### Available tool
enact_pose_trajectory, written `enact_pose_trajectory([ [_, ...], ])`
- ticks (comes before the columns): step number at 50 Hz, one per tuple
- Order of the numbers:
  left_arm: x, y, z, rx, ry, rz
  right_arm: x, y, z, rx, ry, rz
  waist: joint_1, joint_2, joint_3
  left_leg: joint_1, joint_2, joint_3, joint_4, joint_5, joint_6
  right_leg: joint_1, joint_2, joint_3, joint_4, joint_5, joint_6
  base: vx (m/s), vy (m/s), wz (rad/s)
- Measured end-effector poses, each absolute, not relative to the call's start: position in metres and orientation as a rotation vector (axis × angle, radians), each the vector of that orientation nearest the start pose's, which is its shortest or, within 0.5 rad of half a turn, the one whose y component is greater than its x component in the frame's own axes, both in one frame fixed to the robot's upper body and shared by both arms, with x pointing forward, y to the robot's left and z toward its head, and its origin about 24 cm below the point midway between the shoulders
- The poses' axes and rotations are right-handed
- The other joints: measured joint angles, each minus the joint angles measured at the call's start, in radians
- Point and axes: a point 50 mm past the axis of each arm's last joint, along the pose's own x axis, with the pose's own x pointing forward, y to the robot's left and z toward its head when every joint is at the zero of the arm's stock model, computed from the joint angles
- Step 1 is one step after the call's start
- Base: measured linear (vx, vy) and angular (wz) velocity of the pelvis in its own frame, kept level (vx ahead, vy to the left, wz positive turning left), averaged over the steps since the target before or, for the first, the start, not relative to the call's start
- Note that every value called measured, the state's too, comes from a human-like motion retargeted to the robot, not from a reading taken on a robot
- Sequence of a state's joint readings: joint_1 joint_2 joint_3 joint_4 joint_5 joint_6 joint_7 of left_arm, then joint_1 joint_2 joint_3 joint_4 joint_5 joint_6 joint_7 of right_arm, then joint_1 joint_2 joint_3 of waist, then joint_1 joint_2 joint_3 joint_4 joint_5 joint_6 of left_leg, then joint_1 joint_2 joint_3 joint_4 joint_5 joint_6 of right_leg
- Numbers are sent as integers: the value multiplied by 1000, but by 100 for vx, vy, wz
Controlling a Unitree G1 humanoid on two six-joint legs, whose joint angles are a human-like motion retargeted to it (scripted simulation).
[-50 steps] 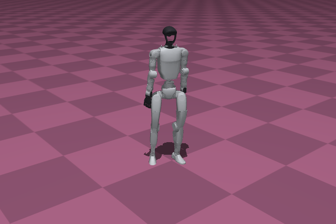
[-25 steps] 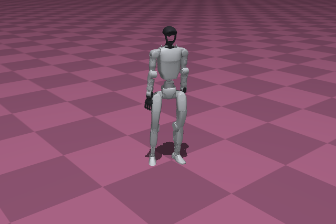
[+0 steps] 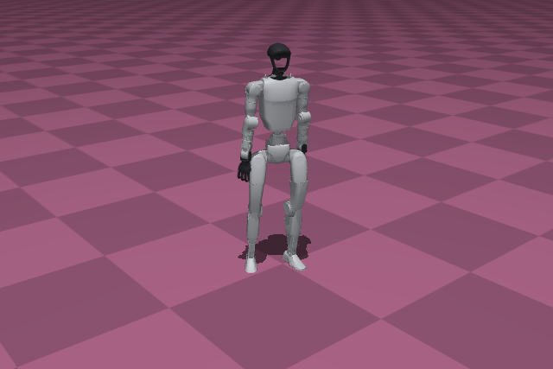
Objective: Upper body actions
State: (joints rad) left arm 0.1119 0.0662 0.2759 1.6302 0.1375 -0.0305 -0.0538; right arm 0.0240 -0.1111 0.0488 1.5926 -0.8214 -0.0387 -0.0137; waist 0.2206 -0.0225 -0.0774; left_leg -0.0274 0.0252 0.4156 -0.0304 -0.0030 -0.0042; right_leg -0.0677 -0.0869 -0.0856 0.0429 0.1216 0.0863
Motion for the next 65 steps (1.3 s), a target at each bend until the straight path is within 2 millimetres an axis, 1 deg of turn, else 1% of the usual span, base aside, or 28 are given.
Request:
enact_pose_trajectory([
  [6, -45, 169, -179, -154, 1677, 159, -2, -193, -179, -750, 1509, 616, 13, 1, -3, 1, 4, 23, 1, 0, -2, -5, 3, 21, 0, 4, -1, 1, 1, -17],
  [8, -38, 168, -180, -169, 1643, 183, -1, -193, -179, -750, 1508, 615, -9, 4, -6, -2, 4, 3, 5, -2, -4, -3, -1, 1, 0, 1, 0, 1, 1, 58],
  [10, -26, 169, -182, -169, 1579, 236, 0, -193, -179, -750, 1506, 613, -71, 7, -11, -13, 2, -56, 16, -8, -10, 4, -14, -56, 2, -9, 3, 0, 1, 146],
  [12, -8, 174, -182, -157, 1483, 297, 0, -193, -179, -747, 1507, 608, -144, 9, -20, -9, -2, -128, 18, -21, -24, 13, -32, -127, 4, -20, 7, -1, 2, 140],
  [14, 14, 182, -180, -148, 1368, 349, -1, -193, -179, -746, 1509, 604, -134, 11, -19, -13, -1, -115, 20, -18, -20, 14, -28, -115, 3, -19, 6, 2, 2, 3],
  [16, 40, 193, -175, -138, 1236, 381, -2, -194, -179, -741, 1512, 598, -135, 12, -20, -11, -1, -118, 20, -19, -21, 15, -28, -118, 3, -20, 6, 0, 0, 0],
  [19, 83, 211, -159, -130, 1027, 396, -3, -195, -179, -737, 1518, 595, -134, 13, -23, -12, -3, -122, 20, -18, -22, 16, -30, -121, 3, -21, 6, 0, 0, 0],
  [21, 113, 222, -143, -124, 886, 395, -3, -195, -179, -737, 1521, 597, -135, 14, -26, -13, -3, -128, 20, -17, -22, 17, -31, -126, 3, -22, 6, 0, 0, 0],
  [23, 144, 233, -122, -111, 736, 394, -3, -195, -179, -741, 1521, 601, -138, 14, -27, -14, -4, -134, 20, -16, -22, 18, -32, -131, 3, -22, 7, 0, 0, 0],
  [25, 173, 243, -95, -94, 579, 385, -3, -195, -179, -745, 1521, 606, -142, 14, -30, -16, -5, -140, 20, -15, -22, 18, -33, -136, 3, -22, 7, 0, 0, 0],
  [27, 199, 252, -64, -59, 421, 380, -3, -195, -179, -750, 1523, 610, -144, 15, -36, -17, -5, -142, 20, -15, -23, 18, -33, -138, 3, -22, 6, 0, 0, 0],
  [30, 230, 265, -13, 19, 195, 385, -5, -196, -179, -748, 1529, 610, -143, 17, -45, -20, -5, -142, 20, -16, -23, 15, -33, -138, 3, -23, 6, 0, 0, 0],
  [32, 245, 272, 23, 76, 47, 389, -7, -196, -179, -743, 1535, 607, -143, 18, -51, -21, -4, -141, 20, -16, -23, 13, -33, -137, 3, -23, 5, 0, 0, 0],
  [34, 256, 275, 56, 128, -93, 388, -9, -197, -178, -739, 1541, 604, -144, 21, -58, -20, -4, -141, 20, -17, -24, 14, -32, -137, 2, -24, 6, 0, 0, 0],
  [37, 266, 275, 103, 185, -293, 387, -10, -198, -178, -736, 1547, 601, -147, 25, -69, -23, -3, -141, 20, -17, -24, 11, -32, -137, 3, -24, 6, 0, 0, 0],
  [40, 270, 272, 143, 219, -465, 388, -11, -198, -178, -736, 1550, 599, -152, 28, -78, -25, -3, -141, 20, -18, -24, 8, -31, -137, 3, -25, 6, 0, 0, 0],
  [44, 270, 263, 182, 268, -649, 395, -11, -198, -178, -735, 1552, 596, -155, 32, -85, -27, -3, -139, 20, -19, -24, 6, -30, -135, 3, -25, 5, 0, 0, 0],
  [47, 267, 257, 204, 295, -765, 408, -11, -198, -178, -733, 1552, 594, -157, 32, -87, -27, -4, -138, 20, -19, -24, 5, -30, -134, 3, -25, 5, 0, 0, 0],
  [50, 265, 250, 218, 299, -841, 408, -11, -198, -178, -731, 1553, 595, -159, 33, -91, -27, -4, -138, 19, -19, -24, 4, -31, -135, 3, -25, 5, 0, 0, 0],
  [55, 265, 244, 230, 304, -897, 384, -11, -198, -178, -729, 1555, 593, -162, 35, -95, -27, -3, -137, 19, -20, -24, 3, -31, -134, 4, -25, 5, 0, 0, 0],
  [60, 265, 242, 238, 311, -931, 372, -12, -198, -178, -725, 1557, 590, -163, 36, -99, -27, -3, -136, 19, -21, -25, 2, -30, -134, 4, -26, 5, 0, 0, 0],
  [65, 265, 241, 238, 301, -935, 373, -12, -198, -178, -724, 1557, 588, -164, 37, -100, -26, -3, -137, 19, -21, -25, 3, -30, -133, 4, -26, 5, 0, 0, 0],
])
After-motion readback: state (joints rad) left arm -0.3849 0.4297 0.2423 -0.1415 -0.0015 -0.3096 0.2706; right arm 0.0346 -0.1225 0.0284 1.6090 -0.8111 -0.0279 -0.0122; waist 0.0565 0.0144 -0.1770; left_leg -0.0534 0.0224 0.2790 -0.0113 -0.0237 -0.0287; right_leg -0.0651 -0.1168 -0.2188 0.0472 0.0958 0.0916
